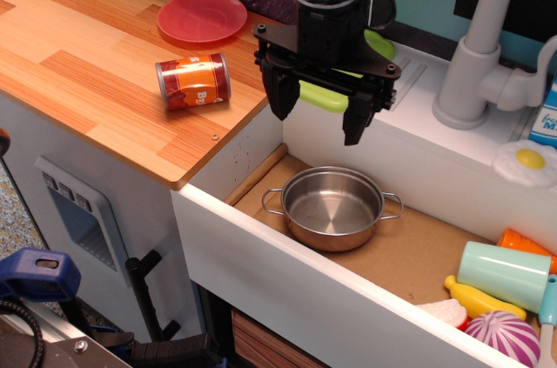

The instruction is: Put can in pot

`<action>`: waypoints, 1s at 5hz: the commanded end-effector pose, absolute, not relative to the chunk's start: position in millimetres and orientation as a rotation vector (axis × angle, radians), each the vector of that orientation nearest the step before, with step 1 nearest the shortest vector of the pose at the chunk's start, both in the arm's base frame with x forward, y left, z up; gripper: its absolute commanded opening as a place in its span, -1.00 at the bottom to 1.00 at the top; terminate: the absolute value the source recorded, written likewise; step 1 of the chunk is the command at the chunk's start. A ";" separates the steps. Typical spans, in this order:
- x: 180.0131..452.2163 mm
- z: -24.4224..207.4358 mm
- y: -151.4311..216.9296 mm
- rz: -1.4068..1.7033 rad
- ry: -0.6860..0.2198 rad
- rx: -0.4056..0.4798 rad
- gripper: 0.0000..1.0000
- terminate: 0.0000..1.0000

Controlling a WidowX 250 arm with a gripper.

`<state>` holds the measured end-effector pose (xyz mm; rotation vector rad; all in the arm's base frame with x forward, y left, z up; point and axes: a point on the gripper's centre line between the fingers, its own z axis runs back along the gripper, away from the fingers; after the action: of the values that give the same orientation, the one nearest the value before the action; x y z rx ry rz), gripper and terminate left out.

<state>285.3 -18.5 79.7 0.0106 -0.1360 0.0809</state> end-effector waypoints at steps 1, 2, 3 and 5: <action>285.3 79.7 -18.5 0.081 -0.136 0.011 1.00 -1.00; 273.2 82.6 19.3 -0.138 -0.127 0.149 1.00 -1.00; 269.4 100.7 57.4 -0.335 -0.073 0.222 1.00 -1.00; 283.4 94.3 117.5 -0.587 -0.088 0.261 1.00 -1.00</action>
<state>290.4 121.4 77.3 0.2057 -0.0727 -0.6290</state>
